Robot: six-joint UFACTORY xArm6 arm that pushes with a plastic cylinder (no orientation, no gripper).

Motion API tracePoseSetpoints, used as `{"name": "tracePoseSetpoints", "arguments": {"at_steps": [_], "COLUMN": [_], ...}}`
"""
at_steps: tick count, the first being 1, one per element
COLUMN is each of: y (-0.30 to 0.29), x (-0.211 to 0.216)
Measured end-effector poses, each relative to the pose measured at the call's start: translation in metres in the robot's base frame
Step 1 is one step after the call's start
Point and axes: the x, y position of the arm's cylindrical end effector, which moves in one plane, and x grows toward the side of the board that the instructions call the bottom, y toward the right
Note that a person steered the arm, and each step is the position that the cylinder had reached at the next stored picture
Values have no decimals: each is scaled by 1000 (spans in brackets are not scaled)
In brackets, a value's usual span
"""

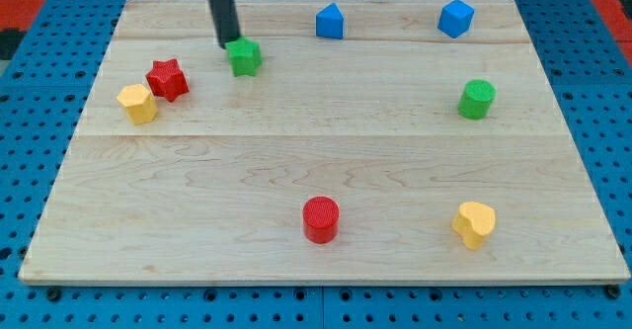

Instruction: Push the red star parallel to the blue triangle

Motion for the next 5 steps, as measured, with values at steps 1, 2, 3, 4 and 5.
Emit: {"name": "tracePoseSetpoints", "arguments": {"at_steps": [1,2,3,4,5], "y": [22,24,8,-30,-67], "x": [39,64,85,111,106]}}
